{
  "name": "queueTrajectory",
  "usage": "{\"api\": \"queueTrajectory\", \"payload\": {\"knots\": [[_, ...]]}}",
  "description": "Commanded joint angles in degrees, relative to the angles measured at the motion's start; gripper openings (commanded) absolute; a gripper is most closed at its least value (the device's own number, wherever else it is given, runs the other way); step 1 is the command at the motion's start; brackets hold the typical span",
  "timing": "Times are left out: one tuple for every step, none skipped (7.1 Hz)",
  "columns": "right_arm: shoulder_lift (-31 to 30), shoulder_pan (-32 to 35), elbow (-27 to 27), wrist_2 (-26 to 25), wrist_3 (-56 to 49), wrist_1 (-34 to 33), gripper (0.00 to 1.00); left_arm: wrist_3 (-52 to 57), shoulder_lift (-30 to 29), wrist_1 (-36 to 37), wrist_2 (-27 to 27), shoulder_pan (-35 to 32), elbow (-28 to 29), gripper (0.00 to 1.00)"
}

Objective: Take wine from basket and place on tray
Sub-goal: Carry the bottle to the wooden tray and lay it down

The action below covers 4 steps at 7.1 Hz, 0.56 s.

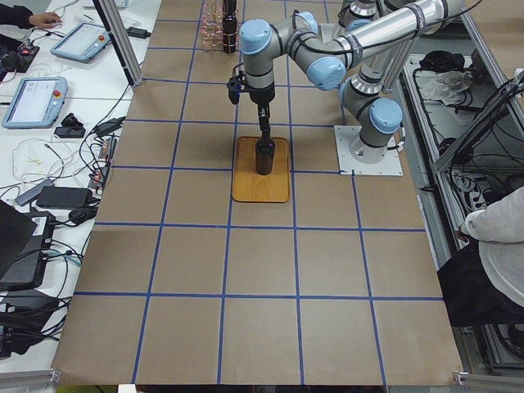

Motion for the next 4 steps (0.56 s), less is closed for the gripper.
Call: {"api": "queueTrajectory", "payload": {"knots": [[0.00, 0.00, 0.32, 0.00, -0.08, 0.02, 1.00, -11.30, -0.66, -10.67, -0.12, -6.83, 12.24, 0.91], [0.00, 0.00, 0.32, 0.00, -0.08, 0.02, 1.00, -20.17, -1.02, -11.25, -0.12, -12.27, 14.13, 0.91], [0.00, 0.00, 0.32, 0.00, 0.09, -0.07, 1.00, -29.91, -1.20, -11.08, -0.21, -18.33, 14.24, 0.92], [0.00, 0.00, 0.32, 0.00, 0.09, 0.02, 1.00, -33.14, -1.63, -10.91, 0.40, -22.30, 14.33, 0.92]]}}
